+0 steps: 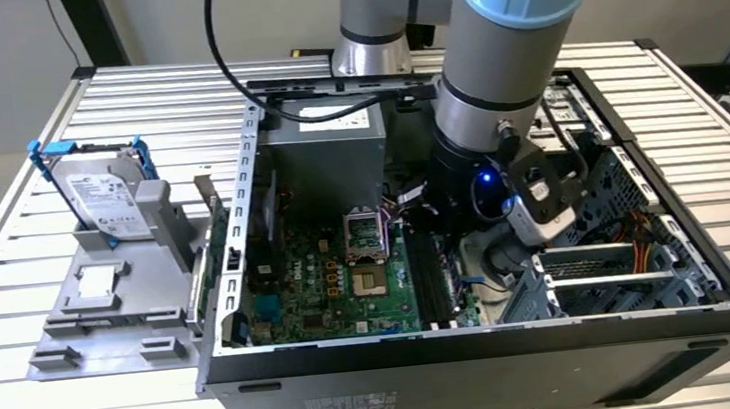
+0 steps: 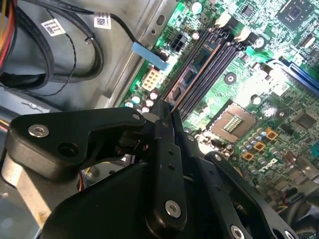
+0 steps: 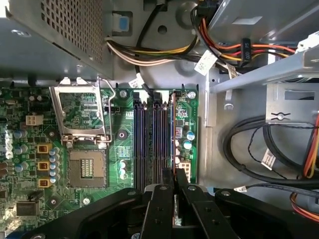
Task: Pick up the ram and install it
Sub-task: 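Insert the ram into the slot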
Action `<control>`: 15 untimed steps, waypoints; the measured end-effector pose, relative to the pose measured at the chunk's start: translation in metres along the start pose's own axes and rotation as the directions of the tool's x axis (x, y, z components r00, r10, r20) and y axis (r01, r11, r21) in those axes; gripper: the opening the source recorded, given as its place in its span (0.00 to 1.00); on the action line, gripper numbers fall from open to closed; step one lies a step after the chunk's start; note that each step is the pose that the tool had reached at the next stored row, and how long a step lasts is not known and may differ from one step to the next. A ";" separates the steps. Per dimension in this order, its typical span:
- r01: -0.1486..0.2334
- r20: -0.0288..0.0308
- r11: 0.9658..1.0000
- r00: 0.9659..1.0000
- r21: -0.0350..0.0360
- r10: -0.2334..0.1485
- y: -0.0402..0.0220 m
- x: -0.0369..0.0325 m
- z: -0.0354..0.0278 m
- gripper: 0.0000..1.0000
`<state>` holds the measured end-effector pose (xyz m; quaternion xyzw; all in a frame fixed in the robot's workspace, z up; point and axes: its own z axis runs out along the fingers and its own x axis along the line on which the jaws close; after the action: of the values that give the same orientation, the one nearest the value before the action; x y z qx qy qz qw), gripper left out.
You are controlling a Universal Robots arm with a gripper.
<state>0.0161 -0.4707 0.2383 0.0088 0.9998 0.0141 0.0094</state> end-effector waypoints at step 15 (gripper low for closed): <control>0.005 -0.001 1.000 1.000 0.000 -0.005 -0.0096 0.0014 0.0085 0.00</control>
<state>0.0147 -0.4801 0.2295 0.0064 0.9998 0.0142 0.0092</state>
